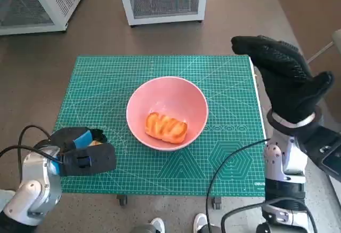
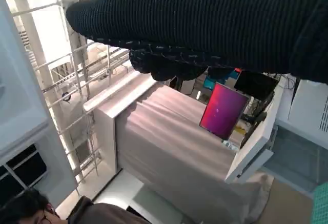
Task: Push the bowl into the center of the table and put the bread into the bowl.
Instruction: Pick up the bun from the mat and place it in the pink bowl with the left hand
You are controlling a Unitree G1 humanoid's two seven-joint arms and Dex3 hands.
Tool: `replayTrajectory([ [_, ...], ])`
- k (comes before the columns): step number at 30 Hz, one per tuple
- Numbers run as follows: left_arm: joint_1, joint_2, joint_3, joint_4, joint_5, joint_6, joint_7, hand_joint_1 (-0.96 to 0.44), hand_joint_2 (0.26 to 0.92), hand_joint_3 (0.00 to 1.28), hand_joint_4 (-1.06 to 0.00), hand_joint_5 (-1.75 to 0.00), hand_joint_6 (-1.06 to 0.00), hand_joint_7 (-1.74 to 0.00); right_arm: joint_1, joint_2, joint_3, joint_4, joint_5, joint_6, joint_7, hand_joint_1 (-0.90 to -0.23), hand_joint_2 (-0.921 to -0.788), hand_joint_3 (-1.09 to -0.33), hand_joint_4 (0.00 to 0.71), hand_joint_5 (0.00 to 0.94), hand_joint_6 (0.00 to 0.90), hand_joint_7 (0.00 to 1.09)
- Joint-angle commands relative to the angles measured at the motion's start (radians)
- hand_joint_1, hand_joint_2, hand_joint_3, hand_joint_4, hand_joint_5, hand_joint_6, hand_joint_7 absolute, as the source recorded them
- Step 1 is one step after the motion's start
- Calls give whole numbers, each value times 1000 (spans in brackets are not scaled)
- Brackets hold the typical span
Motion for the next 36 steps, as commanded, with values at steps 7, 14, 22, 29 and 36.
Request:
replayTrajectory([
  [7,21,3,61,-49,6,-22,6,2,910,96,-684,-1237,-613,-1124,21,-4,-7,1,12,17,12,-633,-921,-706,247,1,299,25],
  [14,10,1,147,-137,-14,-14,3,2,916,78,-708,-1165,-601,-1178,17,-5,-9,10,9,17,16,-632,-921,-705,246,1,300,24],
  [22,-40,-10,202,-234,-6,-10,-3,3,920,60,-725,-1113,-607,-1201,11,-8,-12,18,7,20,21,-632,-921,-705,247,1,300,23],
  [29,-116,-25,220,-307,-12,-19,-9,3,919,47,-736,-1103,-631,-1176,9,-8,-12,19,3,28,23,-632,-921,-708,251,2,302,23],
  [36,-224,-61,196,-341,2,-26,-13,3,915,33,-760,-1095,-654,-1136,5,-12,-16,26,3,30,27,-633,-921,-712,253,3,303,23],
])
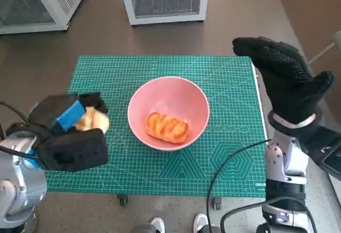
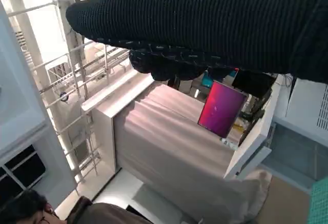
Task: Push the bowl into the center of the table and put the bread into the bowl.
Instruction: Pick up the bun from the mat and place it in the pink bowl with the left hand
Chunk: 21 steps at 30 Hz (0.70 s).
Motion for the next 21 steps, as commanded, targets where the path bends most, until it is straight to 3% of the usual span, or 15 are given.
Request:
replayTrajectory([
  [1,-80,-28,-15,-25,14,-14,-4,3,915,30,-766,-1093,-657,-1128,2,-12,-4,18,1,11,13,-633,-921,-713,253,3,303,23],
  [11,-225,-146,-115,25,41,-70,29,3,910,21,-791,-1067,-671,-1116,-9,-14,-10,30,-6,4,13,-637,-921,-717,252,2,303,22],
  [21,-352,-268,-226,187,40,-194,51,3,905,15,-808,-1070,-691,-1073,-14,-20,-13,36,-11,0,13,-637,-921,-723,253,1,304,22],
])
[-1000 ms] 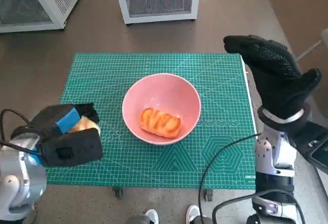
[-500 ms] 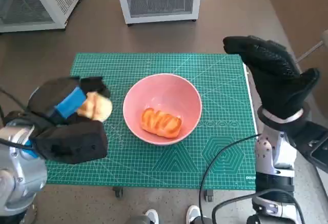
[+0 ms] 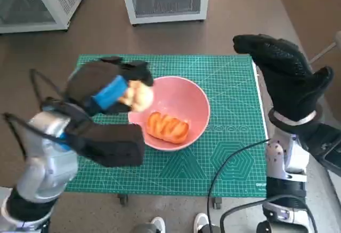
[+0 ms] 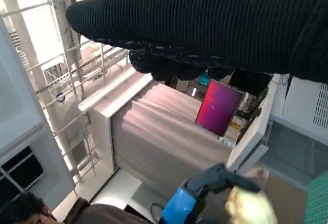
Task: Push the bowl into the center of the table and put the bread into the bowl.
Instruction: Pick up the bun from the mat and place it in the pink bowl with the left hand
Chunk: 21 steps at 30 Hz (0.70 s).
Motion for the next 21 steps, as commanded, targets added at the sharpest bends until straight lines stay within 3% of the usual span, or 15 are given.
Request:
replayTrajectory([
  [1,-74,-49,-41,81,0,-51,4,2,905,15,-809,-1072,-691,-1071,7,-17,-5,10,-7,3,9,-637,-921,-723,253,1,304,22],
  [21,-215,-206,-136,533,-11,-184,48,2,920,67,-702,-1191,-615,-1146,32,-28,-7,-22,-16,6,-7,-638,-921,-730,256,2,307,21],
])
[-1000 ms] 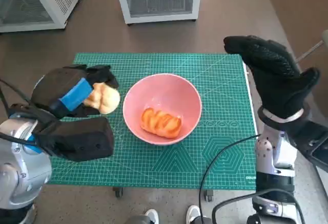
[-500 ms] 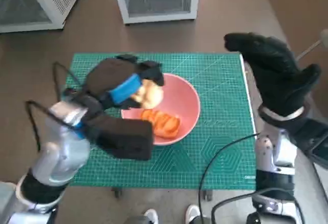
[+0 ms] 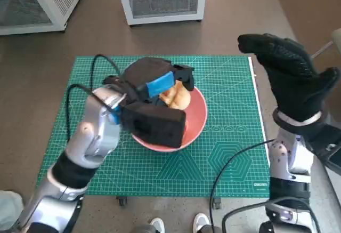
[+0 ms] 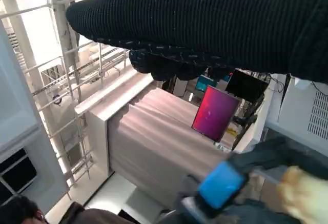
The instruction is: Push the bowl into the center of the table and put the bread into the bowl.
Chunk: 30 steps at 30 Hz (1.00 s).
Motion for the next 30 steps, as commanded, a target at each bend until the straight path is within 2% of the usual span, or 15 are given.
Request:
replayTrajectory([
  [1,-29,-25,-19,70,4,-9,9,2,920,67,-701,-1195,-615,-1144,30,-7,2,-14,-15,6,-8,-638,-921,-730,256,2,307,21],
  [6,-19,-33,-18,72,4,10,-1,2,920,99,-667,-1301,-599,-1083,36,-9,0,-27,-17,11,-14,-638,-921,-731,256,1,307,21],
  [7,-12,-34,-14,61,3,25,-10,1,920,157,-626,-1332,-503,-1185,36,-10,0,-28,-16,12,-15,-638,-921,-732,255,1,307,21],
  [8,-7,-34,-12,54,2,36,-17,-4,885,167,-521,-981,-422,-958,37,-11,0,-29,-16,12,-15,-637,-921,-732,255,1,307,21],
  [9,-3,-35,-8,47,-3,48,-26,-5,878,160,-506,-812,-419,-828,38,-11,-1,-29,-16,12,-16,-637,-921,-732,255,1,307,21],
  [10,-2,-35,-6,43,-6,56,-31,-18,870,129,-459,-527,-411,-586,38,-11,-1,-30,-17,13,-17,-637,-921,-732,255,1,307,20],
  [11,-1,-36,-6,41,-8,61,-34,-26,870,99,-431,-338,-419,-407,39,-12,0,-31,-17,13,-17,-636,-921,-732,255,1,307,20],
  [12,3,-34,-2,28,-11,72,-41,-31,871,79,-414,-218,-424,-291,39,-12,0,-30,-18,12,-18,-636,-921,-733,255,1,307,20],
  [14,17,-28,11,-6,-18,96,-55,-74,862,54,-326,-111,-393,-168,39,-11,0,-28,-20,10,-19,-636,-921,-733,254,0,307,20],
  [17,33,-16,29,-53,-30,119,-70,-142,853,34,-236,-36,-352,-69,40,-10,2,-28,-23,8,-23,-637,-921,-732,253,0,307,19],
  [24,81,14,116,-164,-138,132,-117,-226,820,7,-51,-2,-242,-5,39,-6,8,-28,-34,7,-34,-637,-921,-733,253,0,307,18],
  [30,137,15,251,-187,-341,18,-100,-224,782,1,-5,1,-197,0,37,-2,13,-28,-41,7,-42,-640,-921,-733,252,0,307,17],
])
